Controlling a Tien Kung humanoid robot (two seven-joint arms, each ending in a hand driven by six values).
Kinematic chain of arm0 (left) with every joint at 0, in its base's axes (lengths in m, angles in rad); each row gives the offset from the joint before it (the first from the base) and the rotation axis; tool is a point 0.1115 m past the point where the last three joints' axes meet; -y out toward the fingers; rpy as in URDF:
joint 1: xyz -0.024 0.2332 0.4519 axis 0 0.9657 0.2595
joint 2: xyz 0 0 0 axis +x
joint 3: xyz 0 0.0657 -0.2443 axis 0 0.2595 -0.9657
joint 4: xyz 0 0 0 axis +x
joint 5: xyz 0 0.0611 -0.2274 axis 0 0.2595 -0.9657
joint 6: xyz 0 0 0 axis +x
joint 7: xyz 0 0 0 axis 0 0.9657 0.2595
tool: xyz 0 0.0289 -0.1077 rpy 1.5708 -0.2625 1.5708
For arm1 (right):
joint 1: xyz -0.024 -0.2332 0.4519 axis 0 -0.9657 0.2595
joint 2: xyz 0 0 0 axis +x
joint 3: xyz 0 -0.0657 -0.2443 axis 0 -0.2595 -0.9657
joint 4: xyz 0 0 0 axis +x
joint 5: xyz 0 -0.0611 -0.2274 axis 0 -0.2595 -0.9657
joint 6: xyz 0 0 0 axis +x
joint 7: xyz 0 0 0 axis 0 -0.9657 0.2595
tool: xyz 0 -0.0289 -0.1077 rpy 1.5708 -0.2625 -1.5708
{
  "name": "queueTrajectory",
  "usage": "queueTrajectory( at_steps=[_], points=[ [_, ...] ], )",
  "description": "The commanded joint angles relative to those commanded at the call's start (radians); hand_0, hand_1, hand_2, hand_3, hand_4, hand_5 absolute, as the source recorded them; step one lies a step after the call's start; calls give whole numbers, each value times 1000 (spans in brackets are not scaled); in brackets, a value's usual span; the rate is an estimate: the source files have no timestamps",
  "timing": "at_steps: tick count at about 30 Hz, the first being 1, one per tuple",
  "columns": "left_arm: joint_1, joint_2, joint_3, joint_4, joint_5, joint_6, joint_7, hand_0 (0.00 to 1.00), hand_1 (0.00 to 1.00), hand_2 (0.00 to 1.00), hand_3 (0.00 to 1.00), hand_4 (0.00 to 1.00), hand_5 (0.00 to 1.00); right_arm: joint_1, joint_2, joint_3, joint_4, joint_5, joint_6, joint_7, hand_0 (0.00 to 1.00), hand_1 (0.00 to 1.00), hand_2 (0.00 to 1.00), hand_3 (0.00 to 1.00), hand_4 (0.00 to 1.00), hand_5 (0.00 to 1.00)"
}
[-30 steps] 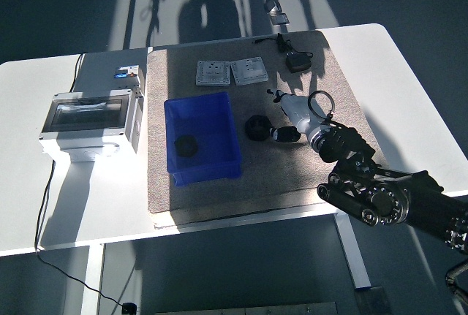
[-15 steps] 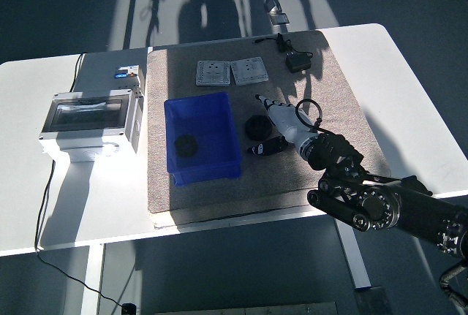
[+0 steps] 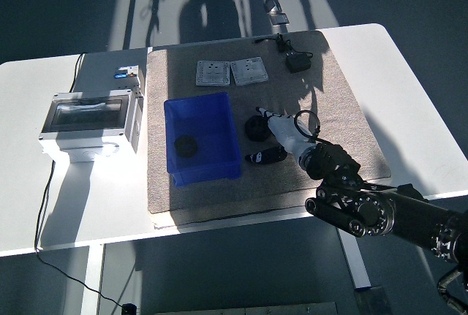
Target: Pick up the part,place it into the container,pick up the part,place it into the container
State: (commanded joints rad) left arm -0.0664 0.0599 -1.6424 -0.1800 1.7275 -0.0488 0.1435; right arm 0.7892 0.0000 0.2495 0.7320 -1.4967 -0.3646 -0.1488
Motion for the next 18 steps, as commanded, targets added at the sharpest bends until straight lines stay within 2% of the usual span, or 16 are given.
queueTrajectory(
  at_steps=[2, 3, 8, 9, 14, 15, 18],
  points=[
    [0, 0, 0, 0, 1, 0, 0, 700, 710, 730, 644, 997, 998, -2, 0, -6, 1, 10, -4, 10, 834, 675, 717, 806, 710, 131],
    [0, -1, 0, 0, 1, 0, 0, 700, 710, 731, 643, 997, 998, -4, 0, -8, 2, 16, -8, 17, 773, 571, 650, 676, 582, 59],
    [1, -2, -1, 0, 2, -1, 0, 700, 710, 731, 643, 997, 998, -7, 0, -16, 6, 30, -31, 42, 773, 571, 650, 676, 582, 59],
    [1, -2, -1, 0, 2, -1, 0, 700, 710, 730, 643, 998, 998, -7, 0, -16, 7, 31, -36, 45, 759, 552, 613, 662, 516, 18],
    [2, -3, -1, 0, 1, -1, 1, 700, 710, 730, 643, 998, 998, -11, 0, -14, 8, 27, -69, 54, 759, 552, 613, 662, 516, 18],
    [2, -3, -1, 0, 1, -1, 1, 700, 710, 730, 642, 998, 998, -11, 0, -13, 8, 26, -75, 55, 734, 531, 565, 646, 489, 8],
    [2, -2, -1, 0, 1, -1, 1, 700, 710, 730, 642, 998, 998, -12, 0, -6, 7, 16, -94, 56, 734, 531, 565, 646, 489, 8]
  ],
)
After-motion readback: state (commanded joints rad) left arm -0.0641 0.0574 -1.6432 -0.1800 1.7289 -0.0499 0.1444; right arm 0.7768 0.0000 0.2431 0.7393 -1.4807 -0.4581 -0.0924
